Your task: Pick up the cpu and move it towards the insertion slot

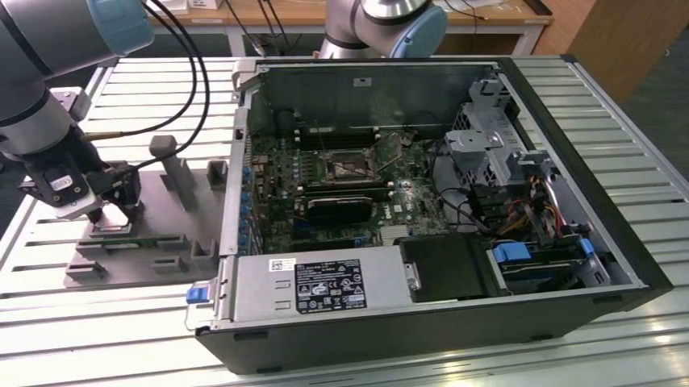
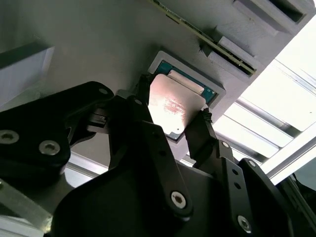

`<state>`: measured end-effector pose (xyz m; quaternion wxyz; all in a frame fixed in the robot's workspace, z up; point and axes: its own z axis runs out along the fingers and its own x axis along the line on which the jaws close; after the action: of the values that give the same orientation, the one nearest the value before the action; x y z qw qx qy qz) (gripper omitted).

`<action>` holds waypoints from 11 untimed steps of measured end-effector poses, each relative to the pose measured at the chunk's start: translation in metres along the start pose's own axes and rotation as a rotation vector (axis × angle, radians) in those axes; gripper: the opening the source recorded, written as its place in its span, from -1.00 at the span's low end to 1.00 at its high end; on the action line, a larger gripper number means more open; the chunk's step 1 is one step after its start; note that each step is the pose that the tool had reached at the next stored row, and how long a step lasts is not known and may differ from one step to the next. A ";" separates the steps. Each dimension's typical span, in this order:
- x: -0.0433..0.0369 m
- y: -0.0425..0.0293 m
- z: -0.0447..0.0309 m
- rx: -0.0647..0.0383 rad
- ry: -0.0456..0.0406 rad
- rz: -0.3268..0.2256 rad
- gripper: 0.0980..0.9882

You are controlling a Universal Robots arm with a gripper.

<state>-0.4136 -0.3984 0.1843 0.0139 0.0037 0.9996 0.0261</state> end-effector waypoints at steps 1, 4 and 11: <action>0.0000 0.0000 -0.0003 0.000 -0.0002 0.000 -0.02; -0.0001 0.0003 -0.0050 0.000 -0.0001 0.000 -0.02; -0.0006 0.0011 -0.0203 0.000 -0.0001 0.000 -0.02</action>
<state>-0.4136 -0.3984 0.2046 0.0139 0.0037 0.9996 0.0261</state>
